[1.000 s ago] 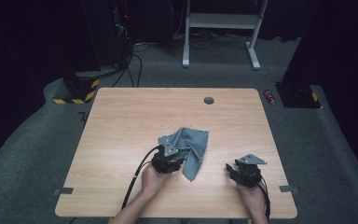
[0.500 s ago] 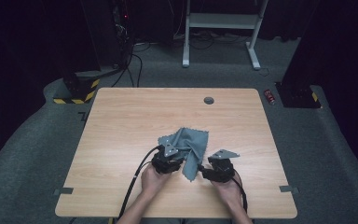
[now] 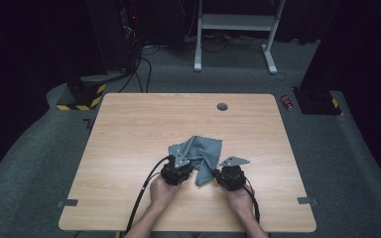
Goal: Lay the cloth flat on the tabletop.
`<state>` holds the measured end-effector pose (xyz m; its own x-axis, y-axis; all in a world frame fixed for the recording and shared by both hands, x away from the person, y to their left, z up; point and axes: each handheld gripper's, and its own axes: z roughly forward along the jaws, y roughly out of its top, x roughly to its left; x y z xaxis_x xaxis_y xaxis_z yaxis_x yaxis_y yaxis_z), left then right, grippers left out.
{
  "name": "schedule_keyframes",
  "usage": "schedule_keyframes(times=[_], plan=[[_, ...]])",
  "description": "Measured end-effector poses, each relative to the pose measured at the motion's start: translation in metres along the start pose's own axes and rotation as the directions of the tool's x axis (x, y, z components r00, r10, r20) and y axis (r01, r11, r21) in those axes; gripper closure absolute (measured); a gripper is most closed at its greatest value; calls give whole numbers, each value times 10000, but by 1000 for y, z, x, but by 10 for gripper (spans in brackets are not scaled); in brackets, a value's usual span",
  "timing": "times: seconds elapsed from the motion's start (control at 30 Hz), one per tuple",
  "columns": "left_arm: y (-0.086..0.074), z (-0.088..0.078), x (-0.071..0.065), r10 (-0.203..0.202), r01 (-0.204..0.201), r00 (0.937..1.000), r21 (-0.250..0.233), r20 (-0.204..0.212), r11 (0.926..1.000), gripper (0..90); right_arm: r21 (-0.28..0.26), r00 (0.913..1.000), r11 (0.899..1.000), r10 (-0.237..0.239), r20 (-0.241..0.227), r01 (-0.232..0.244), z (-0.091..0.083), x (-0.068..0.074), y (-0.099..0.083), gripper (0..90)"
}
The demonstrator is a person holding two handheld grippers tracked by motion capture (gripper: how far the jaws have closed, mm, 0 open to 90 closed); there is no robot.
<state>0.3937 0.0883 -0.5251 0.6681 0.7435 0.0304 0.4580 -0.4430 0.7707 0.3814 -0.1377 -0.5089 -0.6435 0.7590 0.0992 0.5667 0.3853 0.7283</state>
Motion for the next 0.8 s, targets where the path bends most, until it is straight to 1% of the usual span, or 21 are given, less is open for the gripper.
schedule_keyframes(times=[0.07,0.1,0.13,0.17,0.2,0.23,0.27,0.3,0.33,0.37,0.4,0.43,0.47,0.53,0.57,0.6,0.67,0.7,0.73,0.77,0.8], plan=[[0,0,1,-15,15,10000,17,-8,10000,800,-75,9999,10000,-10,163,11,-5,-4,4,881],[0,0,1,-30,30,10000,15,-2,10000,812,-200,9993,9998,42,358,-35,-10,-10,8,883],[0,0,1,-51,51,10000,26,4,10000,812,-200,9993,9998,42,358,-35,-10,-10,8,883],[0,0,2,-51,51,10000,23,-11,10000,814,-269,9989,9996,45,467,-33,-12,-14,10,883],[0,0,2,-46,46,10000,26,-19,10000,817,-308,9980,9995,110,623,-91,-15,-18,12,883],[0,0,2,-43,43,10000,26,-33,10000,823,-321,9958,9994,173,899,-144,-17,-26,15,884],[0,0,2,-43,43,10000,26,-33,10000,825,-321,9958,9994,173,899,-144,-17,-26,15,884],[0,0,2,-79,79,10000,27,-16,10000,827,-245,9924,9995,236,1207,-208,-16,-35,16,885],[0,0,2,-79,79,10000,27,-16,10000,829,-245,9924,9995,236,1207,-208,-16,-35,16,885],[0,0,2,-78,78,10000,21,-18,10000,829,-183,9902,9995,292,1364,-270,-15,-38,15,885],[0,0,2,-75,75,10000,9,-28,10000,833,4,9866,9987,510,1552,-517,-11,-45,14,885],[0,0,2,-61,61,10000,17,-27,10000,836,395,9812,9950,830,1740,-912,-2,-56,9,854],[0,0,2,-39,39,10000,10,-38,10000,836,523,9795,9938,876,1815,-986,1,-59,7,817],[0,0,2,-46,46,10000,8,-24,10000,839,464,9768,9902,1216,1764,-1316,2,-60,3,747],[0,0,2,-55,55,10000,9,-23,10000,839,464,9768,9902,1216,1764,-1316,2,-60,3,747],[0,0,2,-31,31,10000,24,-41,10000,840,430,9754,9902,1230,1829,-1329,0,-59,3,719],[0,-1,2,-15,15,10000,29,-31,10000,843,284,9742,9932,1050,1996,-1128,-4,-53,1,681],[0,-1,2,-4,5,10000,31,-31,10000,845,174,9733,9952,907,2111,-965,-8,-47,0,668],[0,-1,2,3,-3,10000,28,-26,10000,849,58,9725,9963,825,2178,-859,-11,-44,-1,666],[0,-1,1,53,-53,10000,36,-38,10000,855,-249,9737,9978,660,2181,-620,-16,-37,-1,665],[0,-1,1,53,-53,10000,36,-38,10000,857,-249,9737,9978,660,2181,-620,-16,-37,-1,665]])
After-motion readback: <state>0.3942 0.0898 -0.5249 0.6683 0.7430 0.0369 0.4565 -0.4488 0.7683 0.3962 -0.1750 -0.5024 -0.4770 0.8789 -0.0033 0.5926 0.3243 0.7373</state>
